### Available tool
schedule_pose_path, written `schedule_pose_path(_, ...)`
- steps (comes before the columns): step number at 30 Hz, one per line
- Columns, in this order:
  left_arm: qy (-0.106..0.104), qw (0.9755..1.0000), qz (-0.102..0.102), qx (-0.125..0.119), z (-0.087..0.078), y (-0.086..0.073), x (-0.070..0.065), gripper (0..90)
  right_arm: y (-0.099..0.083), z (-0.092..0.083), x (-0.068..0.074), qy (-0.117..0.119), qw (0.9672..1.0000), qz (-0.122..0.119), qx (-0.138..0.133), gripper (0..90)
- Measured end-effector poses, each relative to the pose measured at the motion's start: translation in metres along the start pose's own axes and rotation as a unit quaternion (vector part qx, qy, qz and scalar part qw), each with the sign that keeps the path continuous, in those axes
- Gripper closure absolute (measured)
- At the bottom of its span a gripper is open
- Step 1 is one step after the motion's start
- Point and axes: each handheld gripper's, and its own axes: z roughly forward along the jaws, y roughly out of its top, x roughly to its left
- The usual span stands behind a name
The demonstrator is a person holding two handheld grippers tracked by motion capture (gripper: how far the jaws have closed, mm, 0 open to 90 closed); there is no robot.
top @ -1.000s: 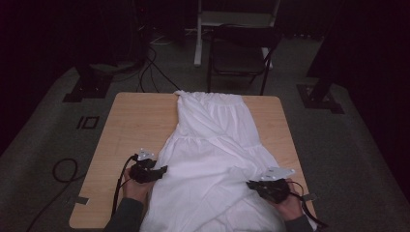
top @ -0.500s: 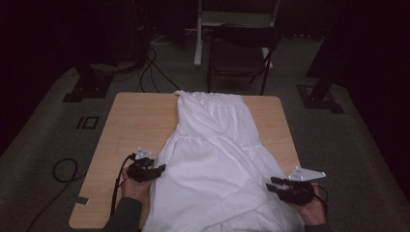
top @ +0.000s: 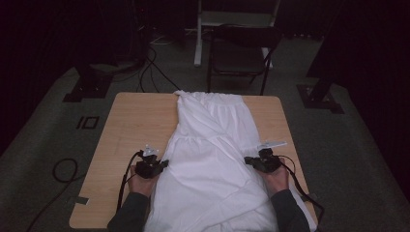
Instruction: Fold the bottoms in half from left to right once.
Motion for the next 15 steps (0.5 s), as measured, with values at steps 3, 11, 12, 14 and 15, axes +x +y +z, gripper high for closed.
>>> schedule_pose_path(3, -0.003, 0.9996, 0.009, -0.027, -0.01, 0.001, -0.007, 83.8, 0.002, -0.018, 0.004, -0.004, 0.9995, -0.005, -0.031, 90.0)
schedule_pose_path(11, -0.028, 0.9986, 0.017, -0.042, -0.012, 0.004, -0.018, 54.8, -0.012, -0.112, 0.01, -0.151, 0.9771, -0.023, -0.149, 90.0)
schedule_pose_path(12, -0.029, 0.9986, 0.019, -0.039, -0.01, 0.004, -0.018, 45.7, -0.021, -0.103, -0.005, -0.162, 0.9801, -0.005, -0.115, 90.0)
schedule_pose_path(14, -0.034, 0.9988, 0.016, -0.032, -0.003, 0.005, -0.02, 40.6, -0.033, -0.086, -0.02, -0.163, 0.9836, 0.01, -0.076, 90.0)
schedule_pose_path(15, -0.035, 0.9987, 0.014, -0.033, -0.001, 0.006, -0.021, 38.7, -0.039, -0.077, -0.025, -0.164, 0.9843, 0.017, -0.064, 90.0)
